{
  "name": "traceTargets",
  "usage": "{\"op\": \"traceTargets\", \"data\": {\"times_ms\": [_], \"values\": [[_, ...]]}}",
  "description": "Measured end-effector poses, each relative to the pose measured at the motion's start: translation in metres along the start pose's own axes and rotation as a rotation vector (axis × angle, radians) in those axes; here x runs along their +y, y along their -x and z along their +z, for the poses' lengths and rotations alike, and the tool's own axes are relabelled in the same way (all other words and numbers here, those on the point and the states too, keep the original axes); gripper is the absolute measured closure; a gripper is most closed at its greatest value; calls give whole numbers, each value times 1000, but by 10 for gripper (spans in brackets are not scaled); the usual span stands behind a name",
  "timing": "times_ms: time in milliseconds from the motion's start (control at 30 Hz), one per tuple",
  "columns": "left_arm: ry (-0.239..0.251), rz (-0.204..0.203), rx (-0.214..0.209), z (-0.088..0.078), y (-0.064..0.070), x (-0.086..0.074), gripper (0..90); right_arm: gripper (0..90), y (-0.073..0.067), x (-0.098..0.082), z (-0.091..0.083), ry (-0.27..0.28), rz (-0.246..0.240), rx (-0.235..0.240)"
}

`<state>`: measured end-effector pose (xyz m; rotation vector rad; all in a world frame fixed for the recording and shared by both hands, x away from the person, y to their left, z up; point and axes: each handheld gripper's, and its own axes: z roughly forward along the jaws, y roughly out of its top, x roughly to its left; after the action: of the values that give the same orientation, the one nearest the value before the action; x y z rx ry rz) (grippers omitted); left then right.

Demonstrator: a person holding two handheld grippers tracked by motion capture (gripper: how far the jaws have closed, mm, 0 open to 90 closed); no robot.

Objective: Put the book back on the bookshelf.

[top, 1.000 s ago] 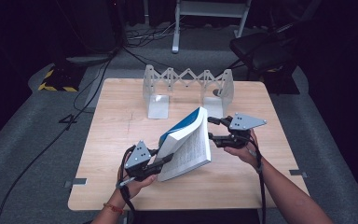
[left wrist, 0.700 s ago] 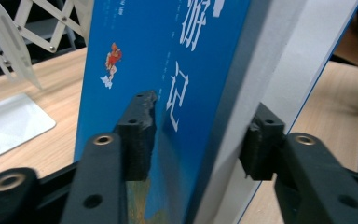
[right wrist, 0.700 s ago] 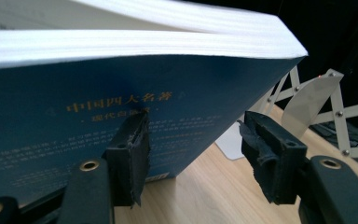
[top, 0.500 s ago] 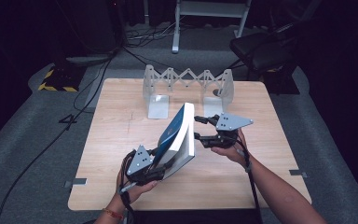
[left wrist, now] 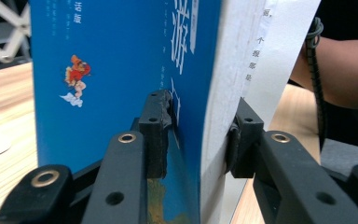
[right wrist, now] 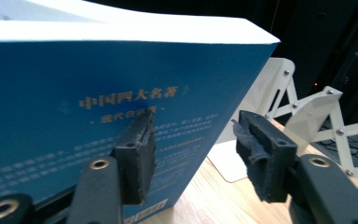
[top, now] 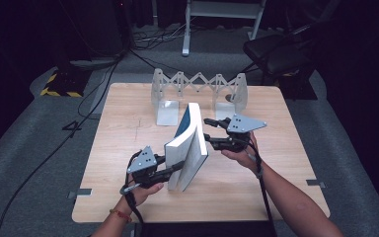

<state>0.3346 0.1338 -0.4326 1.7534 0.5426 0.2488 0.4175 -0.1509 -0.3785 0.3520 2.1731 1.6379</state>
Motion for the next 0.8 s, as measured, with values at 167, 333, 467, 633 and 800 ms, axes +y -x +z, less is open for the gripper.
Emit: {"op": "traceTargets", "data": {"times_ms": [167, 333, 467, 633, 800], "values": [[0, -15, -48, 19, -2, 6, 650, 505, 5, 0, -21, 2, -38, -29], [-8, 3, -78, 42, 1, 12, 647, 510, 11, -5, -44, 1, -28, -69], [-15, 21, -85, 48, 2, 14, 634, 520, 15, -11, -54, 5, -2, -67], [-22, 31, -58, 42, 4, 14, 602, 456, 0, -12, -58, -7, -47, -36], [-67, 87, -28, 36, 11, 19, 532, 435, -18, -24, -55, -58, -63, -9]]}}
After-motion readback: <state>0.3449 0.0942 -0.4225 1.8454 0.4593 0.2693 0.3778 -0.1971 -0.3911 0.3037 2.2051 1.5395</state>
